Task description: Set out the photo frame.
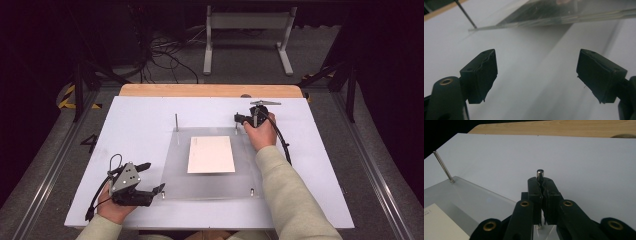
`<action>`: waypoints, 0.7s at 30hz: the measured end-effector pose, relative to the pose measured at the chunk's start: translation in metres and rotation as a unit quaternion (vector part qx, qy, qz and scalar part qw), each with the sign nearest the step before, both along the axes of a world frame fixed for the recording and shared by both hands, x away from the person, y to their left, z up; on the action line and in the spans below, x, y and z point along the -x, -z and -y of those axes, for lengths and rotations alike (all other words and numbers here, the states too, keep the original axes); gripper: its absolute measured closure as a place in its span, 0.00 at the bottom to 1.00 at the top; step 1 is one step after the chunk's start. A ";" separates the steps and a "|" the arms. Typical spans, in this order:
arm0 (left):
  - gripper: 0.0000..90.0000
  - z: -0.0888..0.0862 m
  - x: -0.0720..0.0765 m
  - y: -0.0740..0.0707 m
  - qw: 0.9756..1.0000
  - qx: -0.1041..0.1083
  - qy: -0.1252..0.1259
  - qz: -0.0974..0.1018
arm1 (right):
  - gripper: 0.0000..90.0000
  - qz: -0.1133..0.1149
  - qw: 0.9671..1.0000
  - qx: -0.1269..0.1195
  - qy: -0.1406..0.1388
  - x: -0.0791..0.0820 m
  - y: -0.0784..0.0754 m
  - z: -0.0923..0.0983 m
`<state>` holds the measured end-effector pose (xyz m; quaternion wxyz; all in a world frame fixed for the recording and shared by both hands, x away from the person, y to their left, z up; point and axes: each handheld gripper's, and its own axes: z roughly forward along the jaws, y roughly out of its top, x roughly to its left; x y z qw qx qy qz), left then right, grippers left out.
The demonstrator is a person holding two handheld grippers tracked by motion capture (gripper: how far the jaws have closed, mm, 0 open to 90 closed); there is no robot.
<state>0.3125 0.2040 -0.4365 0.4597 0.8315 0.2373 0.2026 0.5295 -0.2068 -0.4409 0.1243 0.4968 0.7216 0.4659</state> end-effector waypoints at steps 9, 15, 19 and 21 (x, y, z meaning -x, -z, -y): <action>0.21 0.023 0.004 -0.009 0.997 0.029 0.039 0.066 | 0.95 -0.003 1.000 -0.004 0.003 0.000 0.000 0.000; 0.43 0.031 0.004 -0.010 0.996 0.036 0.042 0.072 | 0.95 -0.003 1.000 -0.006 0.005 0.001 0.001 0.000; 0.48 0.029 0.004 -0.012 0.995 0.045 0.035 0.076 | 0.95 -0.005 1.000 -0.011 0.005 0.001 0.001 0.001; 0.49 0.029 0.004 -0.012 0.996 0.043 0.035 0.076 | 0.94 -0.006 1.000 -0.012 0.005 0.001 0.001 0.001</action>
